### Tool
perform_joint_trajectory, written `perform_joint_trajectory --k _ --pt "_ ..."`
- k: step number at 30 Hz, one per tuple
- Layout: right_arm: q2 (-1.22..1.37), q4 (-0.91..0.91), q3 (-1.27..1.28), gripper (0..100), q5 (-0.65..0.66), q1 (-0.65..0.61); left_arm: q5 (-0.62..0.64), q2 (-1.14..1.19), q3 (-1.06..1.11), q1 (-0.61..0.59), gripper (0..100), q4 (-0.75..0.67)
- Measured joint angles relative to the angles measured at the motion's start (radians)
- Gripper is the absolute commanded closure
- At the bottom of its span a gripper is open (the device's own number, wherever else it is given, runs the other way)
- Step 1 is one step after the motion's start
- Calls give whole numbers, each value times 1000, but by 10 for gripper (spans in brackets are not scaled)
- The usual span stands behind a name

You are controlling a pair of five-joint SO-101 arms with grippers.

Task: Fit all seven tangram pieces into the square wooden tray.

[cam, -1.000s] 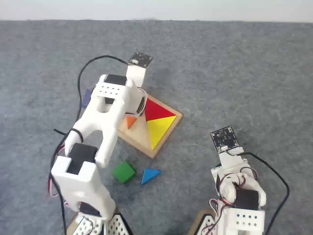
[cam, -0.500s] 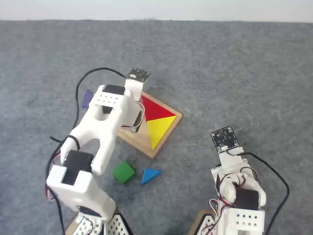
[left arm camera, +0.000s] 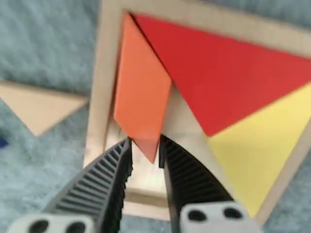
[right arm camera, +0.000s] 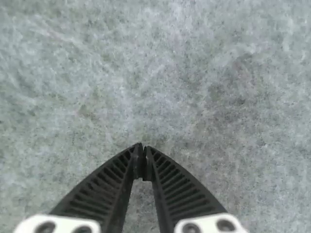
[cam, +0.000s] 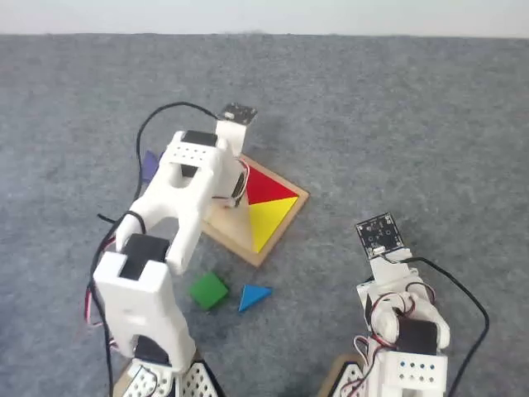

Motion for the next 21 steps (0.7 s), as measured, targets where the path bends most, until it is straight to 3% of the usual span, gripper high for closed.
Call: perform_joint_trajectory --k 10,21 --pt "0 0 0 991 0 0 0 58 -106 0 916 34" --pt "0 0 0 991 0 0 -11 -381 287 0 913 -60"
